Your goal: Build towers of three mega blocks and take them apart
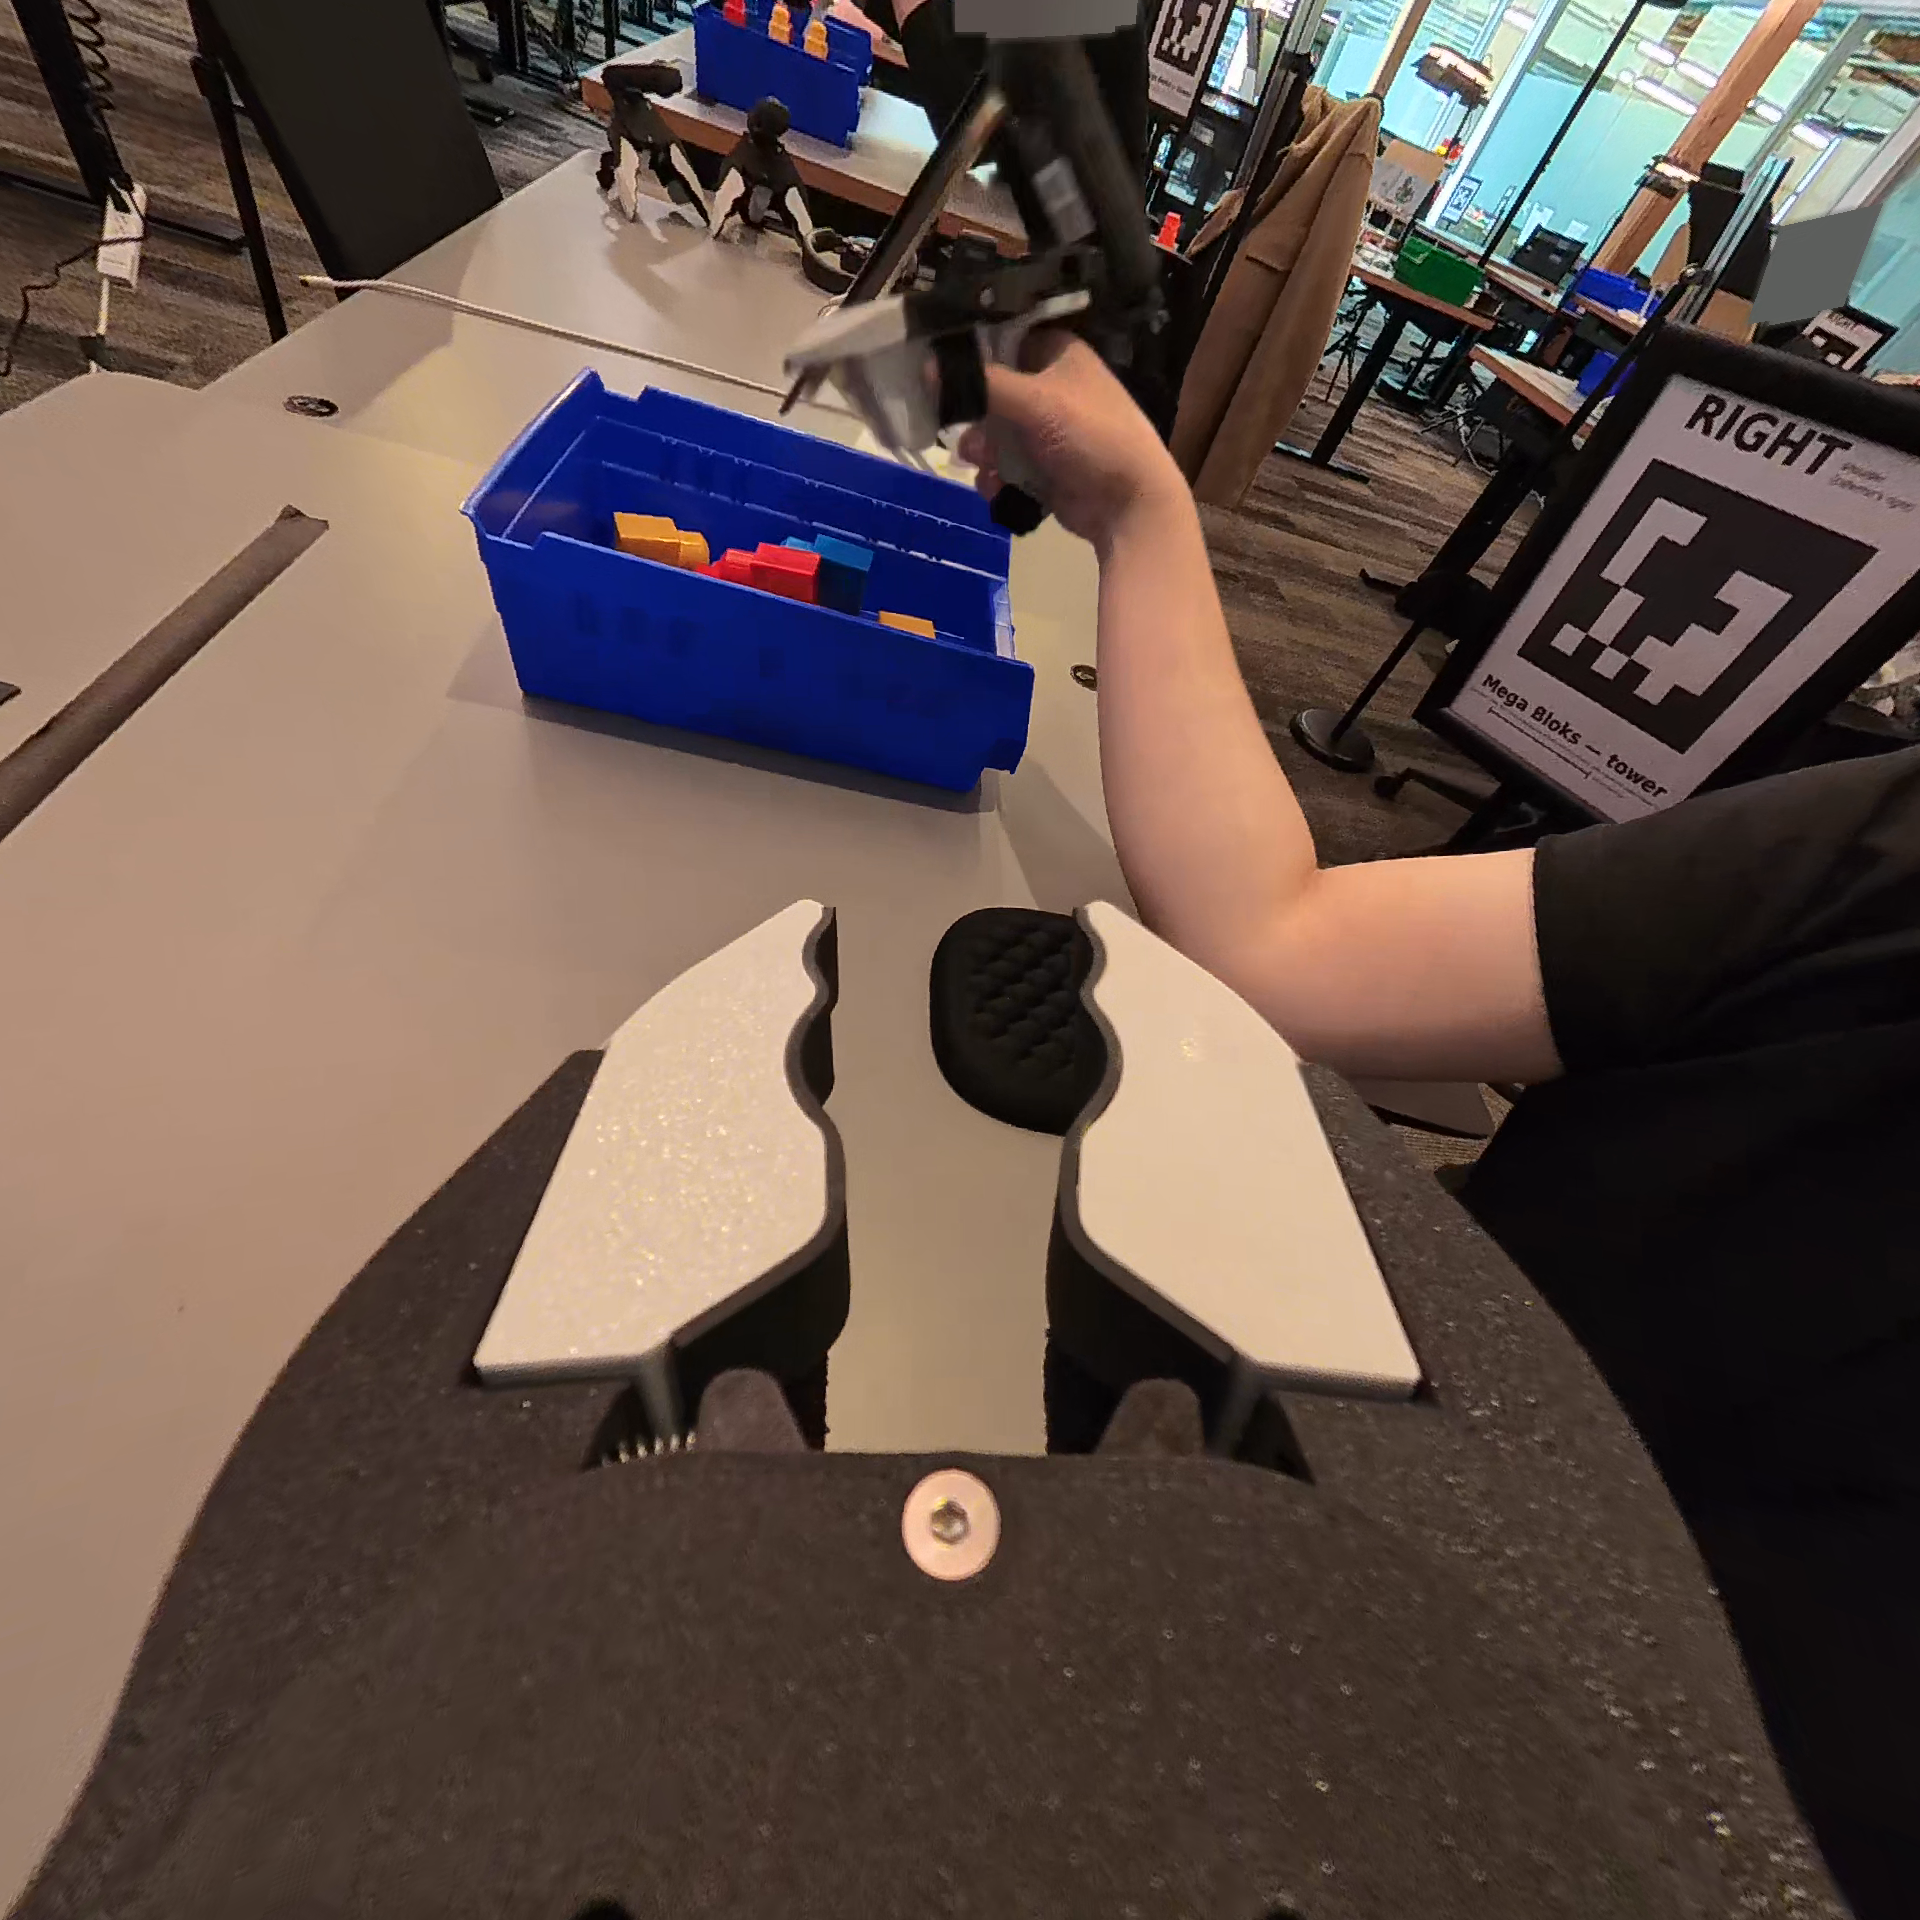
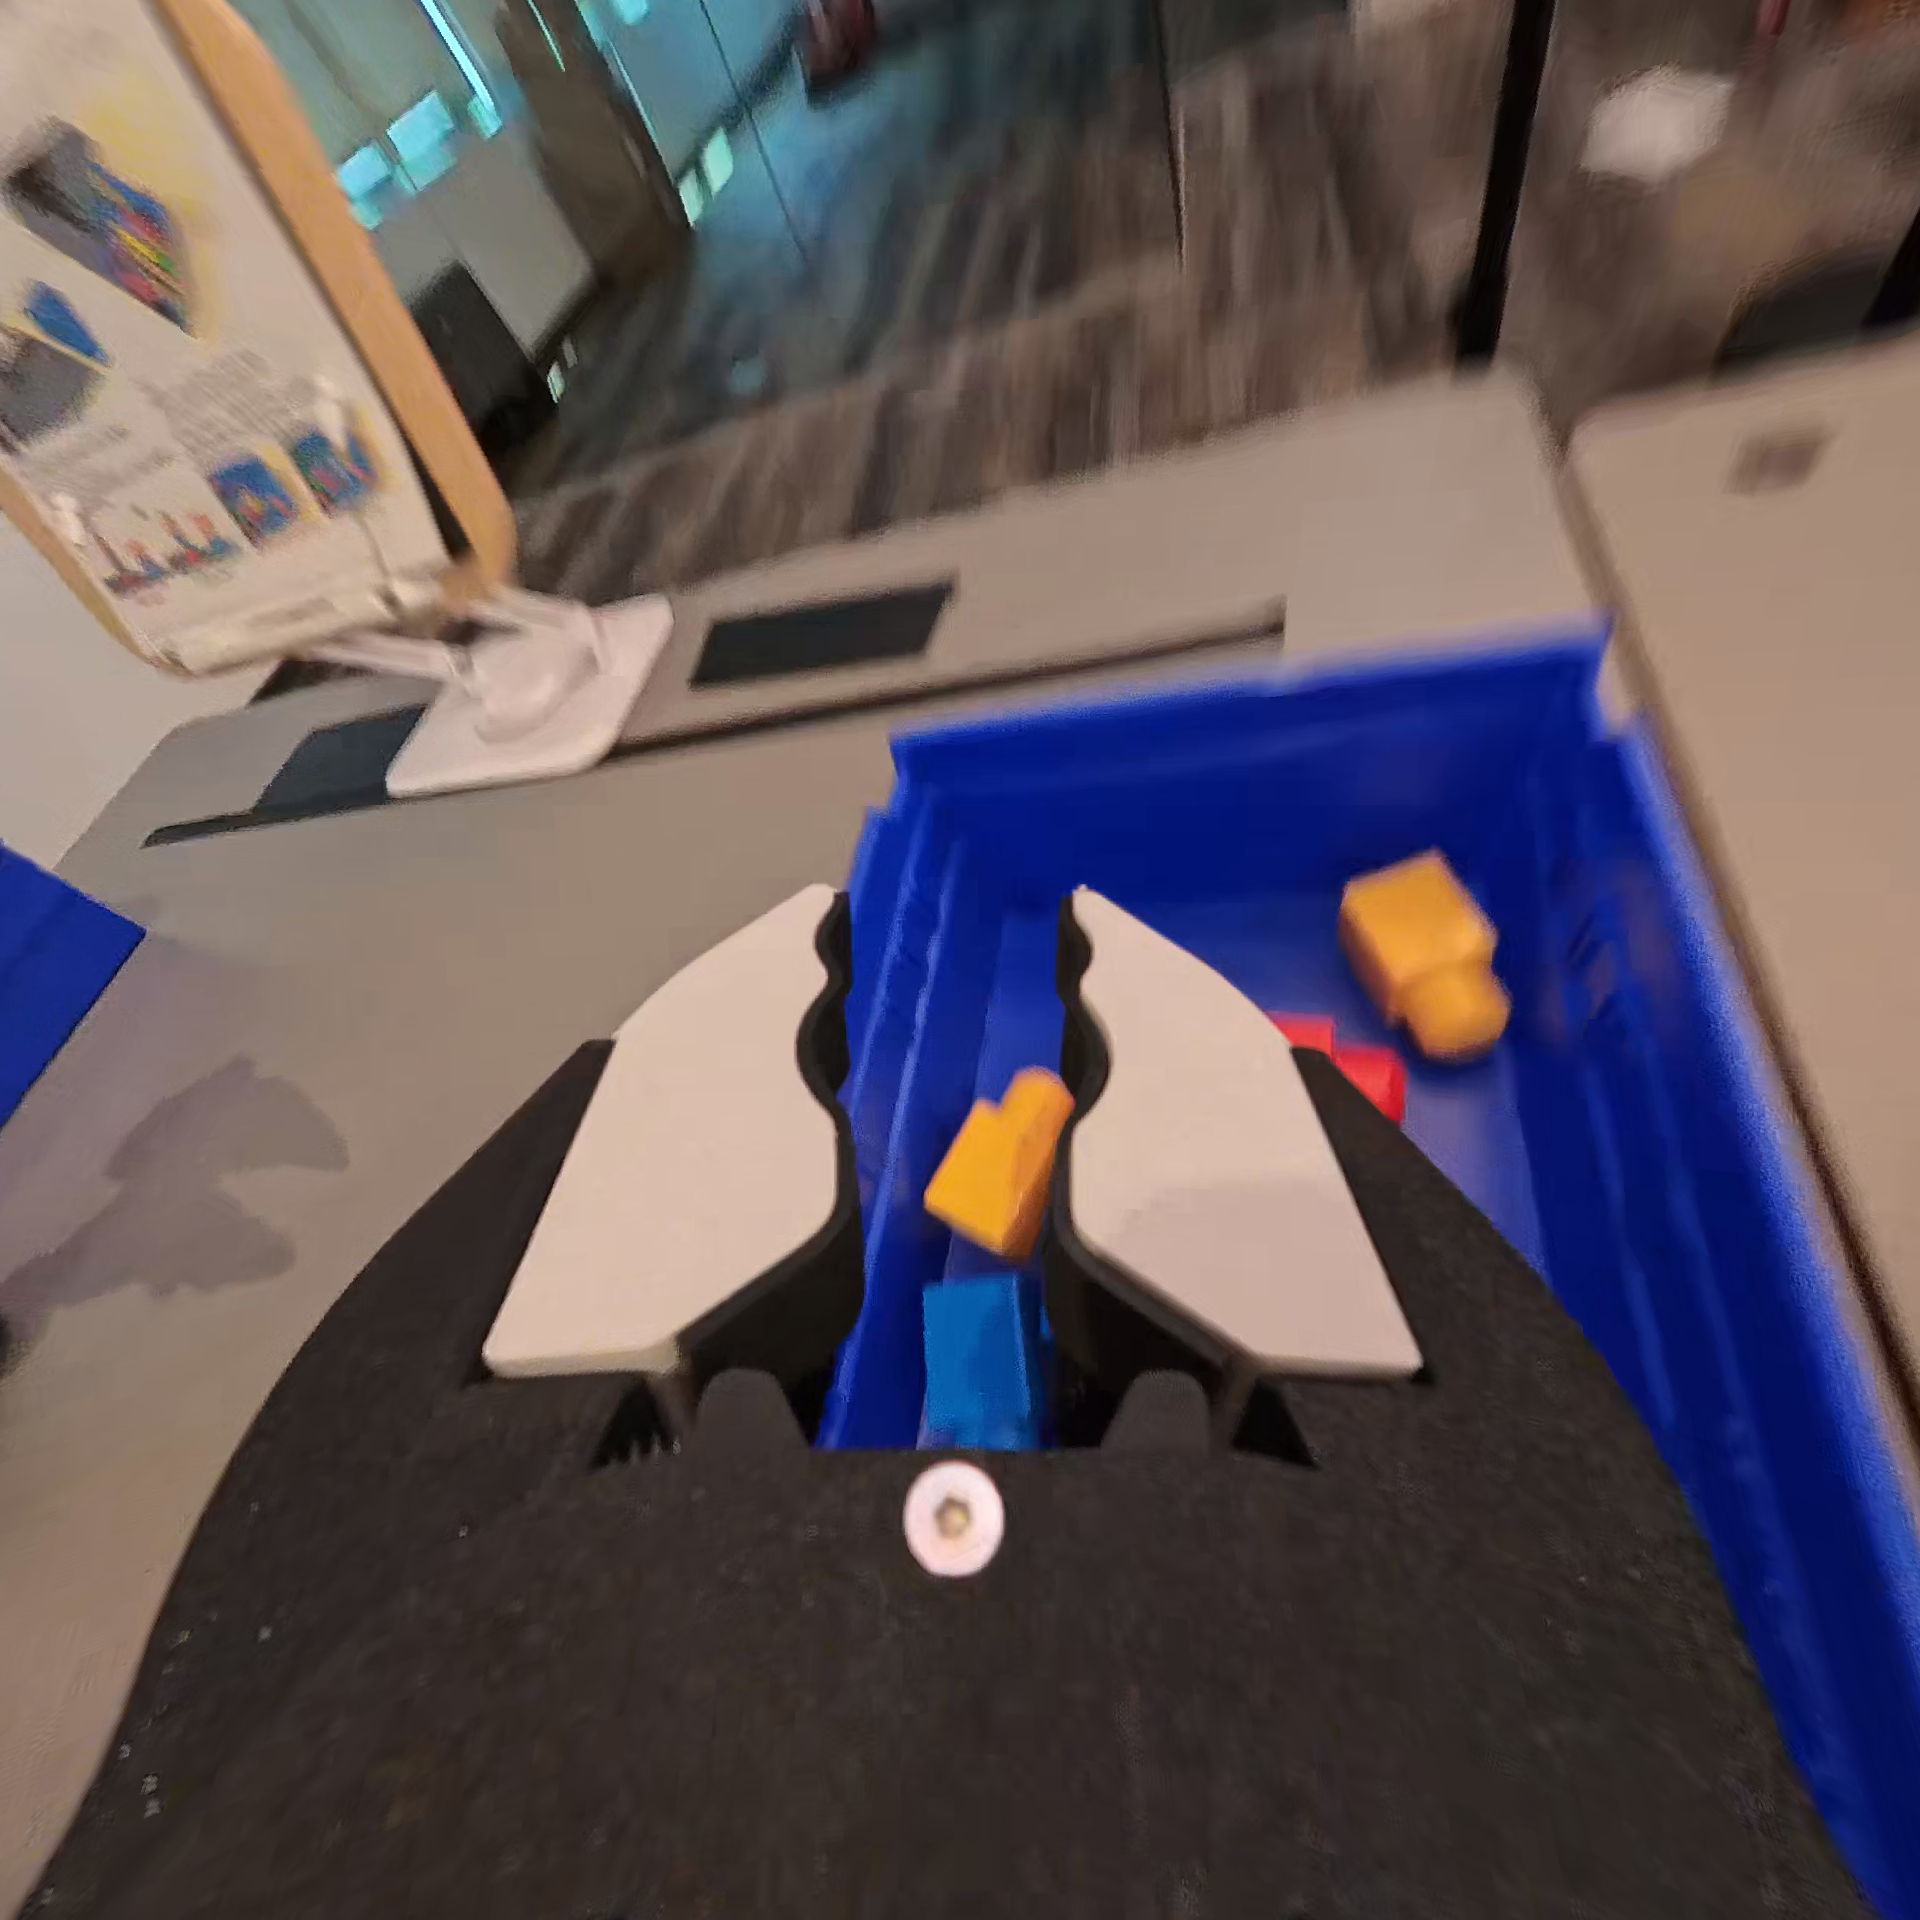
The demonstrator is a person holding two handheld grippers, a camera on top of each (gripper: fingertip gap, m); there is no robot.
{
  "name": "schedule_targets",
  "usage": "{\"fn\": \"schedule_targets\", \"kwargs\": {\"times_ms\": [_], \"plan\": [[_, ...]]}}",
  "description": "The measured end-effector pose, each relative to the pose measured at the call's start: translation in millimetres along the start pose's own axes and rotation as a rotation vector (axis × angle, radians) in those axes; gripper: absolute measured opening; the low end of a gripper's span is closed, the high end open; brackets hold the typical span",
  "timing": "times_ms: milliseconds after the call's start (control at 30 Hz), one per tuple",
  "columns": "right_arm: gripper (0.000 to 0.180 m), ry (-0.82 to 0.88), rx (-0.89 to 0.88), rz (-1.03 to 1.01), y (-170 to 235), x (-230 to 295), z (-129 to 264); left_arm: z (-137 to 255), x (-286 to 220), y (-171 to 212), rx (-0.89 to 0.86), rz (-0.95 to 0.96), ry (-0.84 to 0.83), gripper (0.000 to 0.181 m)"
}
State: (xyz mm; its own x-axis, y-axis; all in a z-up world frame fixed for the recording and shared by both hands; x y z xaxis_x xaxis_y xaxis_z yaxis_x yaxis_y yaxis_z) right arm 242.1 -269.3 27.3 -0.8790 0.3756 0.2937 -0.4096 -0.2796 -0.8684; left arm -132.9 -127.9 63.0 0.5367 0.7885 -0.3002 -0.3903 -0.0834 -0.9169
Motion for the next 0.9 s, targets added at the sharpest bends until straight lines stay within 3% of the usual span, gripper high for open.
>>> {"fn": "schedule_targets", "kwargs": {"times_ms": [133, 267, 367, 500, 567, 633, 733, 833, 900], "plan": [[0.042, -0.128, -0.472, 0.204, -63.0, 56.5, 51.7, 6.1, 0.2, -6.3, -0.025, -0.046, -0.057, 0.040], [0.048, -0.376, -0.879, 0.369, -83.0, 125.4, 95.5, 26.5, 0.4, -19.3, -0.074, -0.142, -0.204, 0.040], [0.046, -0.446, -0.848, 0.421, -81.6, 148.7, 87.4, 44.1, -4.6, -29.1, -0.156, -0.167, -0.295, 0.038], [0.042, -0.377, -0.729, 0.476, -78.7, 158.2, 57.2, 63.3, -12.5, -33.3, -0.244, -0.108, -0.339, 0.037], [0.043, -0.314, -0.686, 0.510, -77.2, 158.4, 43.2, 87.4, -8.3, -26.3, -0.212, -0.110, -0.478, 0.037], [0.048, -0.227, -0.667, 0.549, -77.5, 155.3, 33.8, 129.3, -4.5, -16.1, -0.205, -0.128, -0.692, 0.039], [0.051, -0.195, -0.605, 0.599, -72.1, 154.9, 24.4, 221.9, -7.4, 11.5, -0.234, -0.118, -1.073, 0.041], [0.055, -0.174, -0.583, 0.618, -70.5, 151.7, 18.2, 334.0, -22.4, 60.3, -0.273, 0.006, -1.498, 0.040], [0.057, -0.183, -0.602, 0.601, -72.9, 150.4, 18.0, 397.5, -35.5, 105.3, -0.202, 0.126, -1.773, 0.036]]}}
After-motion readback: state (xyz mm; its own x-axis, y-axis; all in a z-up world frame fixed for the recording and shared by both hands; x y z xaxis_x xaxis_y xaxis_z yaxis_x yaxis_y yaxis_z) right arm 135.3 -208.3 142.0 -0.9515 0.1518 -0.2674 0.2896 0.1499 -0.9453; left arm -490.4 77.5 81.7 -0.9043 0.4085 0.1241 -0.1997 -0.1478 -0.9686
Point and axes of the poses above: each gripper's, where its closed fingertips meet, z back along the fingers, y out of its underside, x = y × z across the jaws, the point moved 3 cm from there along z, back along the fingers, and after that the axes turned 6 degrees about y, right-handed, at the moved point
